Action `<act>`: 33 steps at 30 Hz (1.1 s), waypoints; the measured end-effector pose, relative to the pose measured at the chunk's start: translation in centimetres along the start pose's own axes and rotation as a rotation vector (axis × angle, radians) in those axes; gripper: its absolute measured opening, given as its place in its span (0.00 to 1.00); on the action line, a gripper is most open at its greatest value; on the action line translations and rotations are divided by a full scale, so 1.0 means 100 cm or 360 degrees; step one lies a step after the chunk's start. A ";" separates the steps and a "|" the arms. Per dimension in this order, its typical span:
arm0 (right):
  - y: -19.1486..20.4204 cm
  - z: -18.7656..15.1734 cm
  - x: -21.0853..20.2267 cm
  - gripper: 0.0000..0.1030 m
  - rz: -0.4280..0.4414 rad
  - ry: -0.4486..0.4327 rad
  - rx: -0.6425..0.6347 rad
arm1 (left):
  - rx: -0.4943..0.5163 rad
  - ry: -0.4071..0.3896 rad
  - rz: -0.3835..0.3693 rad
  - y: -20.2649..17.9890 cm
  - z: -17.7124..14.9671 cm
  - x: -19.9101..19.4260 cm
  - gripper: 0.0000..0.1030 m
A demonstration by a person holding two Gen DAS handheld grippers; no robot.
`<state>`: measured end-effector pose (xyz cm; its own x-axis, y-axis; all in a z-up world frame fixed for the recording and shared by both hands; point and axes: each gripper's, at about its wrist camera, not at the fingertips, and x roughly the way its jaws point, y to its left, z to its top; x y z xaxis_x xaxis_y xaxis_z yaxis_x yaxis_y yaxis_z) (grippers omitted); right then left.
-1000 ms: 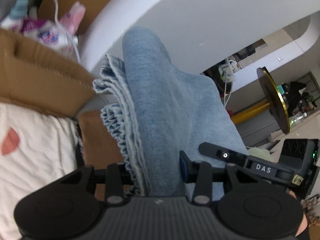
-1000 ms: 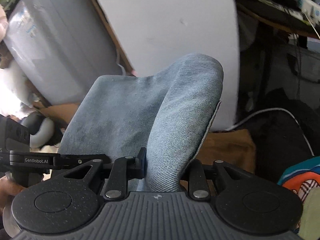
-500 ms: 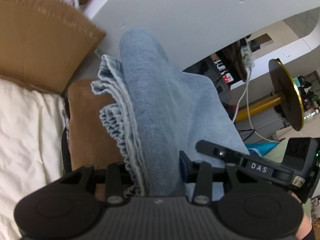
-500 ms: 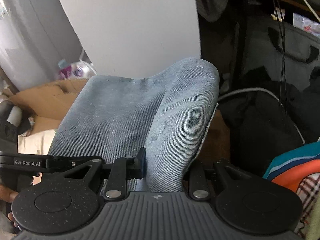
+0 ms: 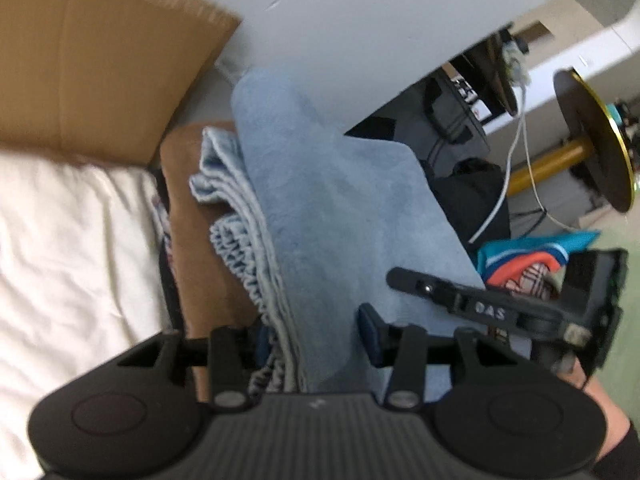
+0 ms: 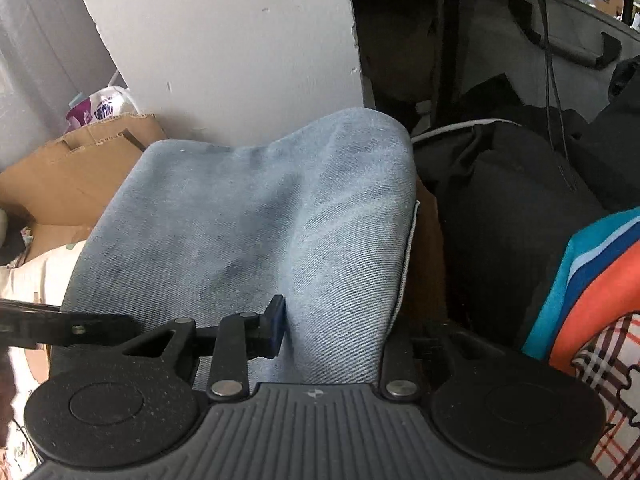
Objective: Fold clothes
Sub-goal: 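Carry the held stack with both grippers toward the brown folded pile, then lower the stack onto the brown pile and open both grippers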
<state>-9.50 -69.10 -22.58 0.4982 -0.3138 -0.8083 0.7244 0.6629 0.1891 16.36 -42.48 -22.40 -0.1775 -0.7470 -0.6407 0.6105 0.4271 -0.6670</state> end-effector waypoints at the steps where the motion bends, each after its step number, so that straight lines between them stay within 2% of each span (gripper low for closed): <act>1: 0.000 0.000 -0.001 0.32 -0.0001 -0.0009 -0.0001 | -0.0008 0.0002 -0.0009 0.001 0.001 -0.003 0.45; 8: 0.002 0.003 0.001 0.31 -0.0008 -0.0036 -0.0010 | -0.0010 0.0010 0.0009 0.004 0.009 -0.031 0.41; 14: 0.002 0.003 0.002 0.32 -0.0006 -0.0032 -0.0025 | 0.0123 -0.0069 0.0005 -0.021 0.035 -0.055 0.39; 18: 0.002 0.003 0.003 0.32 -0.0006 -0.0026 -0.0021 | 0.0251 -0.0060 0.0072 -0.043 0.048 -0.038 0.38; 21: 0.002 0.002 0.004 0.33 -0.0008 -0.0025 -0.0031 | 0.0410 -0.0017 0.0145 -0.056 0.050 -0.014 0.38; 25: -0.001 0.001 0.003 0.39 -0.0029 -0.0018 -0.0012 | 0.0518 0.0041 0.0262 -0.057 0.046 0.013 0.38; 26: -0.002 0.001 0.003 0.45 -0.0034 -0.0017 -0.0003 | 0.0551 0.0044 0.0287 -0.055 0.043 0.017 0.38; 31: -0.002 -0.001 0.001 0.55 -0.0043 -0.0007 -0.0006 | 0.0728 0.0087 0.0442 -0.048 0.027 0.031 0.37; 33: 0.002 -0.002 -0.004 0.59 -0.0093 -0.0019 -0.0061 | 0.0727 0.0093 0.0461 -0.041 0.023 0.033 0.37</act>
<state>-9.60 -68.71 -22.30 0.4617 -0.3606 -0.8104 0.7337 0.6687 0.1204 15.04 -47.88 -20.89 0.0133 -0.5962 -0.8027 0.9117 0.3368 -0.2351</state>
